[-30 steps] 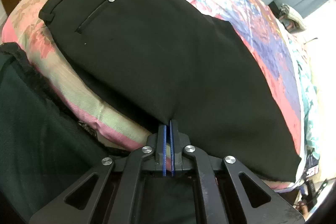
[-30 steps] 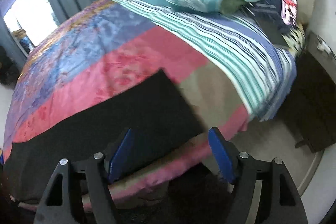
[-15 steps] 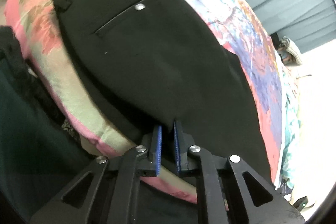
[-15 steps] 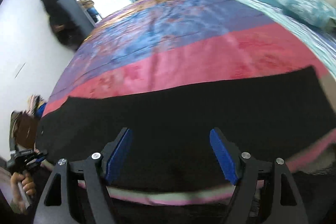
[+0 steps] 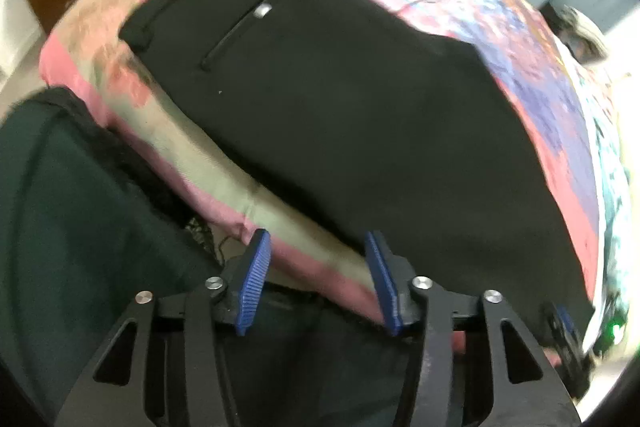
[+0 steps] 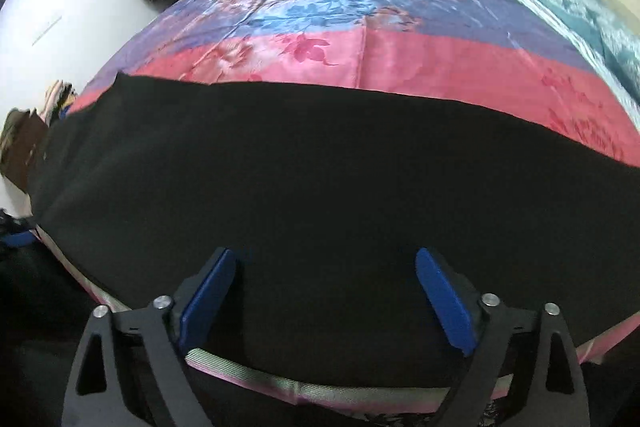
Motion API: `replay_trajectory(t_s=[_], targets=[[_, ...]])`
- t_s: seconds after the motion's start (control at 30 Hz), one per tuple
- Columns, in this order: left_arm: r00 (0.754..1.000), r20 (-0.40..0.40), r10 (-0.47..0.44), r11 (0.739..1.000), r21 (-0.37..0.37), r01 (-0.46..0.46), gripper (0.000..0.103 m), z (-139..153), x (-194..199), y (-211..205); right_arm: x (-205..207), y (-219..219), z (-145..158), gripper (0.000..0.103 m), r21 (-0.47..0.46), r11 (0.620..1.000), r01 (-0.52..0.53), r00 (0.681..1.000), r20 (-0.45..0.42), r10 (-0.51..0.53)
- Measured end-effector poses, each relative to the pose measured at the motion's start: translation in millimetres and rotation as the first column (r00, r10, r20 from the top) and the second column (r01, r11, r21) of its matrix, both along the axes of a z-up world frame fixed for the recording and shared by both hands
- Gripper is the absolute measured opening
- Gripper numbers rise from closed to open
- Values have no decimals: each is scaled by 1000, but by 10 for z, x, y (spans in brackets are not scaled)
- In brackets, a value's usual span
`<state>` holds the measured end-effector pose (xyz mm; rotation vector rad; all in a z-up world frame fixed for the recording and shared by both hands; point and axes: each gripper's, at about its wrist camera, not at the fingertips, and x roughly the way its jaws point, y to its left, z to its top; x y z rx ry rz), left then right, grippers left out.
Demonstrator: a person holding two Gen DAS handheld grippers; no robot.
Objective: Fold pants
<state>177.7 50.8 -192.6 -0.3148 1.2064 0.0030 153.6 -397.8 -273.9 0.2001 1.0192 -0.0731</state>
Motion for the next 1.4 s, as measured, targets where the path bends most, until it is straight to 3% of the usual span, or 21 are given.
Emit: replay_trajectory(t_s=[0.17,0.27,0.3,0.33,0.37,0.43,0.47,0.57,0.63,0.7,0.73,0.8,0.93,1.0,1.07,1.13,1.23,1.33,1.4], targets=[[974,213,-81,995,71,67,87,476,112,-90,4,92,-49,103,-48,999,-18,1000,7,18],[963,242,-115,990,106,92,88,428,573,-116,11,89,-76,103,-59,998,-20,1000,16,21],[964,236,-125,985,150,91,88,342,732,-134,4,73,-68,103,-59,998,-21,1000,19,23],[967,217,-132,971,223,83,82,228,864,-156,4,72,-65,103,-59,998,-23,999,23,25],[977,169,-129,929,365,60,65,23,1005,-168,3,69,-68,103,-61,998,-24,999,26,26],[993,81,-83,868,496,32,52,-269,1112,-114,-8,88,-69,103,-66,997,-25,999,29,27],[994,98,-42,884,467,-8,58,-323,1085,0,-14,90,-72,103,-69,997,-25,999,33,27],[992,112,50,916,392,-91,62,-195,992,136,-36,97,-82,103,-74,997,-25,999,44,29],[988,146,40,955,286,-81,66,-40,917,74,-42,107,-86,103,-77,997,-25,998,48,29],[983,183,-16,968,248,-30,80,87,867,-152,-34,116,-75,103,-81,996,-27,999,43,30],[979,197,-59,972,236,11,88,139,855,-307,-29,112,-59,103,-80,996,-31,999,39,35],[964,207,-164,970,212,120,89,168,870,-702,-21,58,13,103,-58,998,-35,999,35,37],[938,164,-305,934,246,260,89,-26,973,-1324,-79,-300,193,103,37,998,41,994,99,-44],[943,109,-314,916,296,271,89,-208,1004,-1470,-74,-577,200,103,58,996,73,994,82,-78],[951,101,-294,920,301,252,92,-317,955,-1478,-56,-940,171,103,51,994,94,994,46,-96],[957,118,-267,931,287,224,94,-312,916,-1439,11,-1343,81,102,34,995,96,995,-43,-94],[960,109,-257,936,275,219,94,-293,891,-1348,-21,-2122,37,96,-76,982,176,981,-69,-181],[964,108,-242,941,268,206,94,-275,831,-1299,-234,-2966,134,85,-180,929,324,941,-42,-336],[967,111,-230,945,264,195,94,-270,757,-1228,-434,-3316,279,85,-211,880,425,899,-20,-439]])
